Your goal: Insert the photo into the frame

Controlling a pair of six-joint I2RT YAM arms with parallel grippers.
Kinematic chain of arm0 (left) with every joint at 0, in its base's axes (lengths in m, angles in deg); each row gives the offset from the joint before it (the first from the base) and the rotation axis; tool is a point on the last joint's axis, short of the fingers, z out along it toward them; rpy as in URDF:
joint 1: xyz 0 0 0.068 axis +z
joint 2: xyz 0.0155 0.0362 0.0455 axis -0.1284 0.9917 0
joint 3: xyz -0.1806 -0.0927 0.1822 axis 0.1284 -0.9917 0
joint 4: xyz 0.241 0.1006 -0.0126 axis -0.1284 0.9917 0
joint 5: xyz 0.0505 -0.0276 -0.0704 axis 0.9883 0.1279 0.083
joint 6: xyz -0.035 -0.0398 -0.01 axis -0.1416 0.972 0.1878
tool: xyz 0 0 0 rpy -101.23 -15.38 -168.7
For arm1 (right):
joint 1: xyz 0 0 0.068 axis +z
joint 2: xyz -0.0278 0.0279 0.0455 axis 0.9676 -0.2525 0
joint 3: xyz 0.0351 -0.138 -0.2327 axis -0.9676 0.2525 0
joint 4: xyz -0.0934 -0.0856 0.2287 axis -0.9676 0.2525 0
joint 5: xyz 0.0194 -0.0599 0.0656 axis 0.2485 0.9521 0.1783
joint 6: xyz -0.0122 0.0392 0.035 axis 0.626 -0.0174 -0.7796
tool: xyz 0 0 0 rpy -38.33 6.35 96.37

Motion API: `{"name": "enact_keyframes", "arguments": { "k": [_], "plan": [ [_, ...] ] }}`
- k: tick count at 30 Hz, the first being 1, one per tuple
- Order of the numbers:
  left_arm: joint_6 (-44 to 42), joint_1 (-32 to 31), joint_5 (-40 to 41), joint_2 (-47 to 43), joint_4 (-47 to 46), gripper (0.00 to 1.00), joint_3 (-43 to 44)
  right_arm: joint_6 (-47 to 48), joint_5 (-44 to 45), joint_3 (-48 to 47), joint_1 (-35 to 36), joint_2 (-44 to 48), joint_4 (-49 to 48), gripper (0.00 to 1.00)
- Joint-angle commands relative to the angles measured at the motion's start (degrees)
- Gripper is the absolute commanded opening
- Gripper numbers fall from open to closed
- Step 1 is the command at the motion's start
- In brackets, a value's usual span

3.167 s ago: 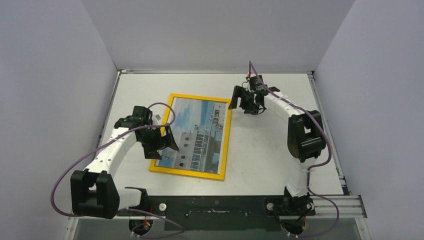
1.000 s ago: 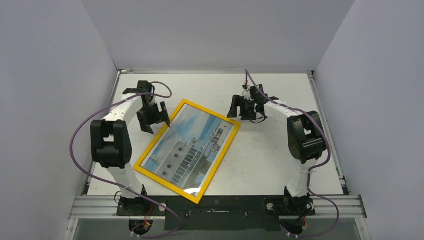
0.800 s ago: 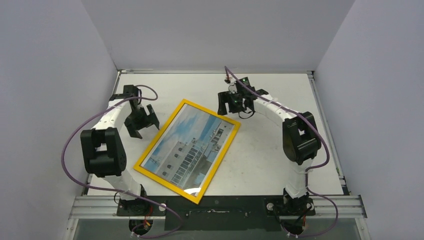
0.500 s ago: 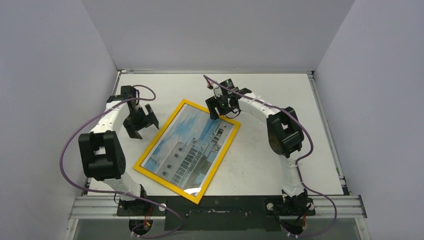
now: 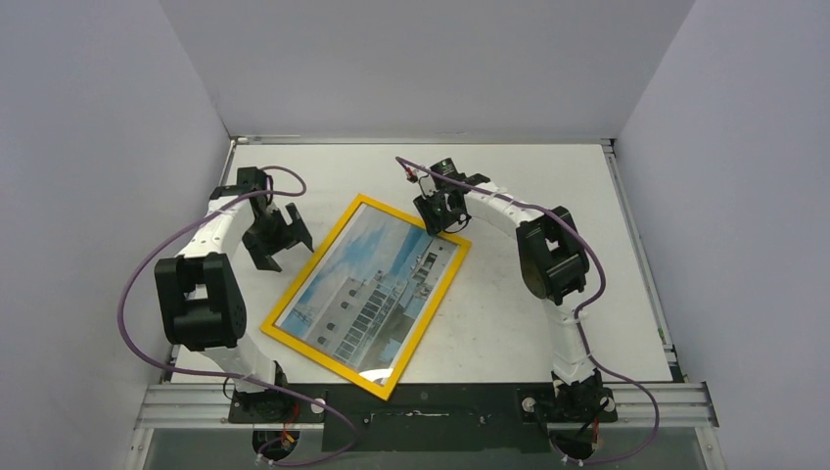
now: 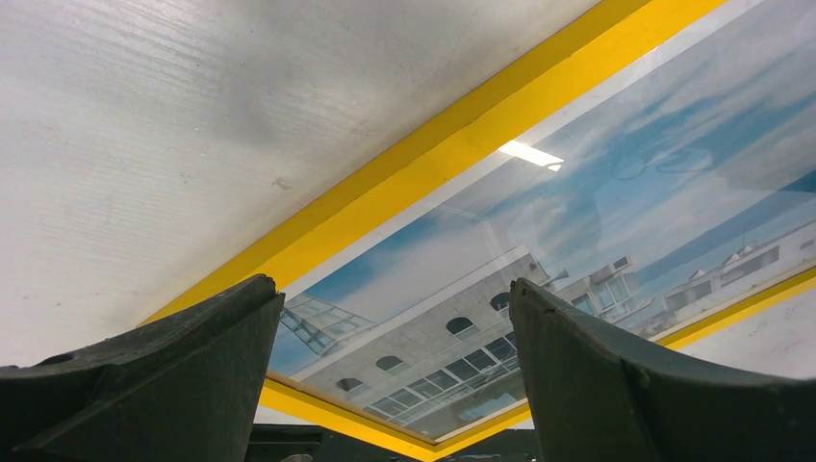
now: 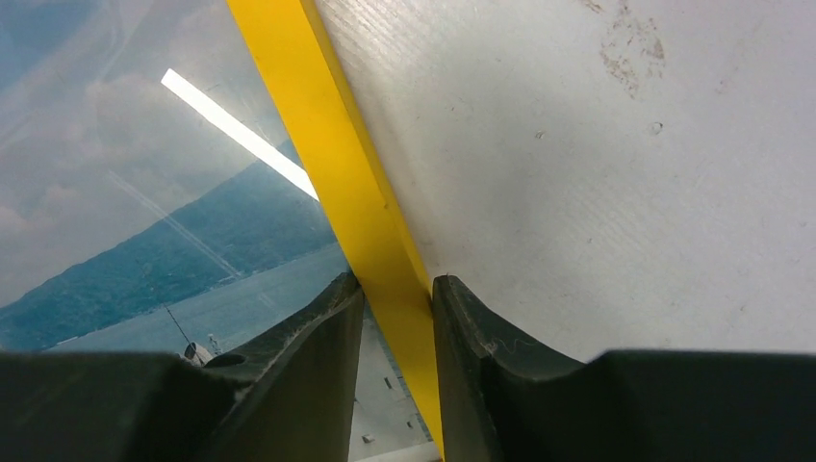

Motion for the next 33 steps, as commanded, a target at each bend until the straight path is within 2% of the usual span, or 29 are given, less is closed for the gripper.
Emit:
{"name": "enact_keyframes", "arguments": {
  "k": [1, 6, 11, 20, 28, 33],
  "plan": [
    [-0.46, 0.39, -1.31, 0.63, -1.09, 0.87, 3.11, -1.99, 3.91, -1.51, -0.62, 0.00, 0.65, 0.27],
    [-0.60, 0.39, -1.81, 0.13, -1.16, 0.87, 3.52, -8.82, 5.09, 1.40, -4.53, 2.16, -1.67, 0.19],
    [-0.60, 0.39, -2.39, -1.17, -1.39, 0.87, 3.36, -16.08, 9.03, 5.97, -7.85, 5.22, -3.27, 0.14],
    [-0.45, 0.38, -3.40, -3.12, -1.52, 0.87, 2.74, -22.61, 14.11, 16.95, -9.23, 13.10, -1.66, 0.12],
    [0.32, 0.25, -4.26, -5.41, -2.04, 0.87, 0.67, -35.99, 21.89, 28.45, -9.21, 21.90, 3.42, 0.12],
    [1.21, 0.11, -5.07, -7.44, -2.47, 0.87, 0.04, -39.58, 22.45, 32.96, -9.12, 26.31, 2.39, 0.19]
  ]
}}
